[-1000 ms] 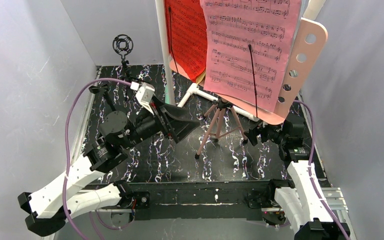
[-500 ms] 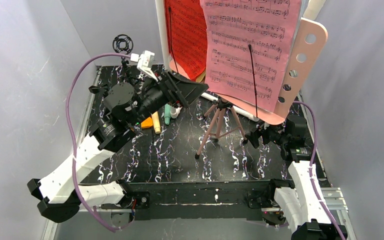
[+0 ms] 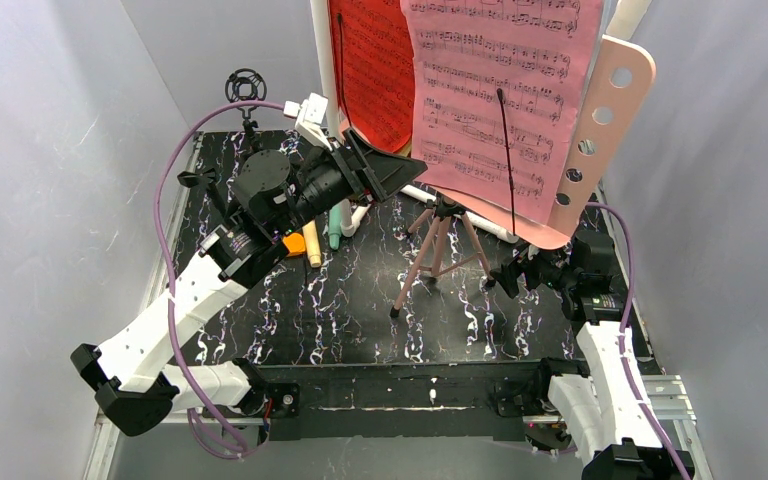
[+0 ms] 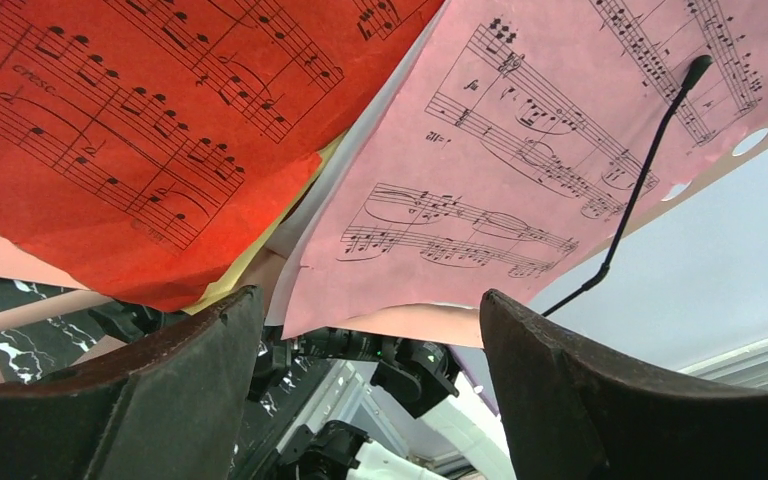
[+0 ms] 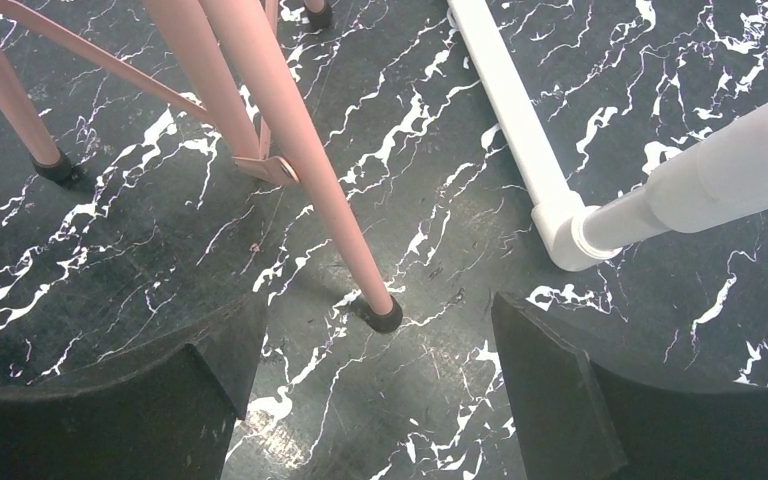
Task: Pack up the instrument practice props
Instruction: Pick up the sheet music from the music stand.
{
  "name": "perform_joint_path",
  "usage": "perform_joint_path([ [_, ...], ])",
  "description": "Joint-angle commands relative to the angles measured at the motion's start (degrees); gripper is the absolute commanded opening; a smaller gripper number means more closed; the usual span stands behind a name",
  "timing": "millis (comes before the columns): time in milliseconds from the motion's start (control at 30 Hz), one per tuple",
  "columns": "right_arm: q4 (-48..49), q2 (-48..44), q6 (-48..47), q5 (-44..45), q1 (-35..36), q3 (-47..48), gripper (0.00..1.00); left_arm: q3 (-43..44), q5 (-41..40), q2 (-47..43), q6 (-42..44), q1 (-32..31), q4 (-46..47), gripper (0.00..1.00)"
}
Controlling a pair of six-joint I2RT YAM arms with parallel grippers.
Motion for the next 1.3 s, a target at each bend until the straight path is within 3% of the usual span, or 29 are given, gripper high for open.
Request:
perform_joint_path([
  [0, 0.1, -0.2, -0.7, -1.3, -0.2, 2.8, 0.91, -0.1, 1.9, -1.3, -0.8, 0.2, 2.2, 0.76],
  [367, -0.1, 0.1, -0.7, -1.4, -0.5, 2.9, 0.91, -1.3, 2.8, -1.9, -1.2, 0.1, 2.4, 0.68],
  [567, -0.2, 0.4, -0.7, -1.6, -0.6, 3.1, 0.91, -1.5, 3.0, -2.4, -1.2, 0.1, 2.7, 0.52],
  [800, -0.3, 0.6, -0.7, -1.7, -0.6, 3.1, 0.91, -1.0, 4.2, -2.2, -0.9, 0.1, 3.4, 0.48],
  [1033, -0.3, 0.8, -0.7, -1.9, -0.7, 3.2, 0.91, -2.3, 5.2, -1.7, -1.0, 0.2, 7.0, 0.35],
  [1267, -0.5, 0.9, -0.8, -2.0, -0.8, 3.3, 0.91, -2.7, 5.1, -0.5, -1.0, 0.1, 7.3, 0.38],
])
